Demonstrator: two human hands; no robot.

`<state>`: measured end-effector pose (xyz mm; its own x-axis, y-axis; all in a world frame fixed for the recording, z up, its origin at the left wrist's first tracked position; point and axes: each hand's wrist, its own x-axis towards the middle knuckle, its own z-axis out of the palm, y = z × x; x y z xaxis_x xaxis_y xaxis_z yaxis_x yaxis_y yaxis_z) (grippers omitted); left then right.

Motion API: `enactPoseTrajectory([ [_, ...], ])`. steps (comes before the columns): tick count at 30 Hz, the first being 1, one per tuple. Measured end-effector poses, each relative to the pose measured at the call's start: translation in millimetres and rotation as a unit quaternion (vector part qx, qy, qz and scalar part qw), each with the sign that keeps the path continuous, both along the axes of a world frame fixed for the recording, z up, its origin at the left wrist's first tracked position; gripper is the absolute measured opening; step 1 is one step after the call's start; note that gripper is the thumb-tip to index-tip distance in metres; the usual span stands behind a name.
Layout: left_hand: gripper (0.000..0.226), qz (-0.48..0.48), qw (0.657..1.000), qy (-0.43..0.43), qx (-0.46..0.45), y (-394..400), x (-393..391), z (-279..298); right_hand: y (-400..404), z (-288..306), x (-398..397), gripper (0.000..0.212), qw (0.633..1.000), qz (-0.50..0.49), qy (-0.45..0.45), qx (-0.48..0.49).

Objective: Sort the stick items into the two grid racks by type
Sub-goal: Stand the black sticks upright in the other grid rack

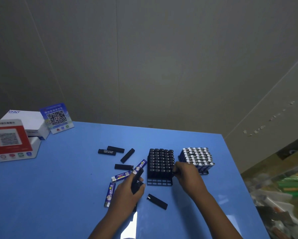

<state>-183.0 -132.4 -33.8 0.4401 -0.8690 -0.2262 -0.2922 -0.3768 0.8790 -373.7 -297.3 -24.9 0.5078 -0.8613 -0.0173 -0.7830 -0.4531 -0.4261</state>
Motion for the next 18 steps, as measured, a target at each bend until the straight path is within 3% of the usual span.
enactPoseTrajectory([
  [9,0.011,-0.003,1.0,-0.014,0.004,5.1,-5.7,2.4,8.0,1.5,-1.7,0.01,1.0,0.015,0.013,-0.023],
  [12,0.012,-0.006,1.0,-0.018,0.003,4.9,-10.7,5.5,13.1,12.4,-2.7,0.006,0.999,0.027,-0.03,0.002],
  [15,0.016,-0.015,1.0,-0.023,-0.009,3.5,-20.7,10.7,24.3,32.1,-0.1,0.005,0.982,0.023,-0.156,0.102],
  [18,0.015,-0.03,0.998,-0.047,-0.012,3.9,-34.0,19.0,38.9,55.5,3.2,0.003,0.939,0.052,-0.245,0.237],
])
